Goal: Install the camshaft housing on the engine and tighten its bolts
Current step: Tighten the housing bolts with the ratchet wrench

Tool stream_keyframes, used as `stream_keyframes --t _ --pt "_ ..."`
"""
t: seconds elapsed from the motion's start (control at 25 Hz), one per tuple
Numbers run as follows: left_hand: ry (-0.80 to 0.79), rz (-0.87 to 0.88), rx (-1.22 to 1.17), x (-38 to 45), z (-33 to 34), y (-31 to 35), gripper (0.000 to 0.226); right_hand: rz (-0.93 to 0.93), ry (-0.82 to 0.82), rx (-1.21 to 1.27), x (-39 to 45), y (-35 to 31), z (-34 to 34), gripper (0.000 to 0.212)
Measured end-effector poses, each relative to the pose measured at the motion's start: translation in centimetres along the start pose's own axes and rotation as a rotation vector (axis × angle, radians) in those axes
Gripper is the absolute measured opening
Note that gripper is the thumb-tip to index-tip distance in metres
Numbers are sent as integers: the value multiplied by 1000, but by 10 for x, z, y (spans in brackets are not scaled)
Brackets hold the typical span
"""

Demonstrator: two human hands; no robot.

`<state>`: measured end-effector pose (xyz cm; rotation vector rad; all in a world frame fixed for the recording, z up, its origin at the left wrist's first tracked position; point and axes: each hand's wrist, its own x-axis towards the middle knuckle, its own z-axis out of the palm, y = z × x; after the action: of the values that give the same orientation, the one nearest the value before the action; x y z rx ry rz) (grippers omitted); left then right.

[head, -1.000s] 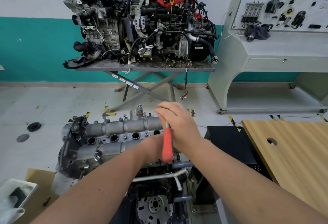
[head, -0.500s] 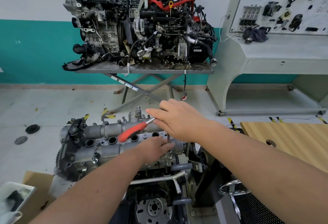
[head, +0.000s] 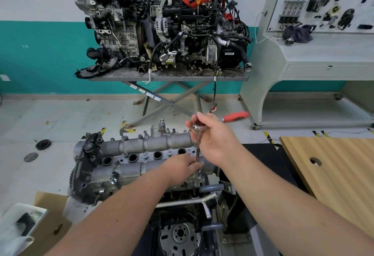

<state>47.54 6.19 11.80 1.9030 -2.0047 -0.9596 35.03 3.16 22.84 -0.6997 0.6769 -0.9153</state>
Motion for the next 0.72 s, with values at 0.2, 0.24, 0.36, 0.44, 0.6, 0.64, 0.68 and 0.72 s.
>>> stream_keyframes --t 0.2,0.24,0.36,0.44,0.6,0.64,0.68,0.72 --pt "16 -16 -20 2 1 -4 42 -636 -4 -848 -9 31 -28 28" --pt "19 -15 20 4 2 -6 36 -883 -8 -1057 -8 34 -30 31" --pt "70 -4 -27 3 5 -3 27 -1273 -78 -1469 0 31 -27 28" --pt "125 36 -182 0 6 -3 26 -1290 -118 -1704 1 21 -24 29" --pt "29 -16 43 -2 0 0 31 -1133 -274 -1992 -5 -2 -19 49" --pt "8 -24 39 -2 -1 0 33 -1078 -331 -2032 -6 -8 -17 52" --pt "-2 -26 12 -2 -2 1 37 -1038 -375 -2077 -4 -13 -16 52" --pt "-11 -27 -16 -2 -2 1 41 -1014 -392 -2122 -2 -17 -15 51"
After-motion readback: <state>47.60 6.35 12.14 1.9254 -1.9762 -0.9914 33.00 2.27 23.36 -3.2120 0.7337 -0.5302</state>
